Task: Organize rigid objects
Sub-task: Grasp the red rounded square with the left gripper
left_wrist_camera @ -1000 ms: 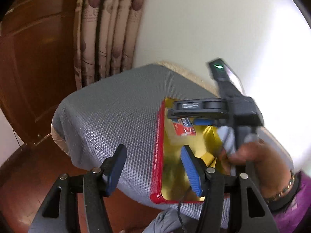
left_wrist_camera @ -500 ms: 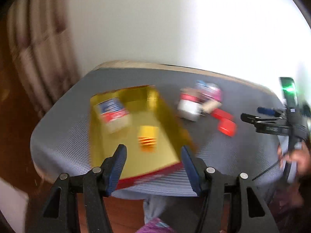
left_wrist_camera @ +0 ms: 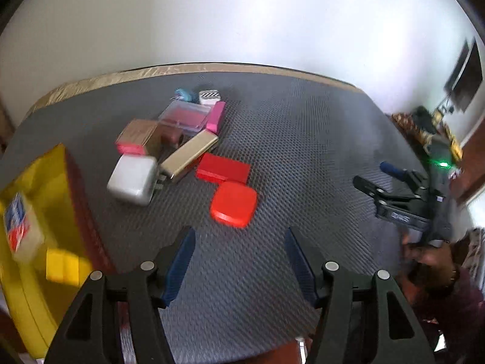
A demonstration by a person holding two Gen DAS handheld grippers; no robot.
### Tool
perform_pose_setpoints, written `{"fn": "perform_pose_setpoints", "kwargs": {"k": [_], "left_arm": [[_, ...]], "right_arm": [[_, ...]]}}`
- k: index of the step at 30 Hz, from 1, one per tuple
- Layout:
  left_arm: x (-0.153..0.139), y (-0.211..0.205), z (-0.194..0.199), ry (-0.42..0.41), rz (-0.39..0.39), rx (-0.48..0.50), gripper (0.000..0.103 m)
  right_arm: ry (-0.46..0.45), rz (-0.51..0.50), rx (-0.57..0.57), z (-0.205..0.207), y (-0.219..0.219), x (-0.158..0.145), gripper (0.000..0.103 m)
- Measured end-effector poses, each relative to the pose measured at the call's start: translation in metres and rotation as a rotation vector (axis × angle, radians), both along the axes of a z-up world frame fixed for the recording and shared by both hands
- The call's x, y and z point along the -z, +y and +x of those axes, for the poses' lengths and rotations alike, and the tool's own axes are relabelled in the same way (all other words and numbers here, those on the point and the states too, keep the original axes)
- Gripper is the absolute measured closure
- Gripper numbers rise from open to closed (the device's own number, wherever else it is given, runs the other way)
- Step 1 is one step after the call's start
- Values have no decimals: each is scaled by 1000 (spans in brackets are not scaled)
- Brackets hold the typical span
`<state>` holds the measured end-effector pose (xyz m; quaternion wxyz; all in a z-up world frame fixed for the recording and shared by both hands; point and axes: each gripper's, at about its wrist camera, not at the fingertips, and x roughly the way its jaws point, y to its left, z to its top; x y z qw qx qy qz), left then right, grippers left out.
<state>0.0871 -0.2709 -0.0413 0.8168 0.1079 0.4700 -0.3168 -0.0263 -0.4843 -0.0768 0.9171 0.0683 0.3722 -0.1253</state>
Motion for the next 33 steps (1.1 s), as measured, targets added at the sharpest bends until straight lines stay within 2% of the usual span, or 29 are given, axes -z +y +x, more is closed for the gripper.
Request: {"fn": "perform_pose_setpoints", "kwargs": {"k": [5,15,19,20,21,24,29,33], "left_arm": [[19,-20,21,3,61,39,40],[42,-38,42,65,117,88,40],[58,-46,48,96,178,91,41],[58,-47,46,67,176,96,52],[58,-48,44,46,187,98,55],[56,-44,41,45,151,59,55],[50,-25,26,93,52,-13,55],[31,2,7,105,-29,-70,55]], "right_arm": [[-15,23,-28,-2,2,-1,8],[-27,67,-48,-6,0,-2,8],[-18,73,-55,-3,1,0,8],[-16,74,-55,-3,1,0,8],[-14,76,-56,-3,1,0,8],[-8,80,-59,-1,1,2,8],[9,82,-66,2,2,4,8],[6,70,-65,1,4,3,8]]}}
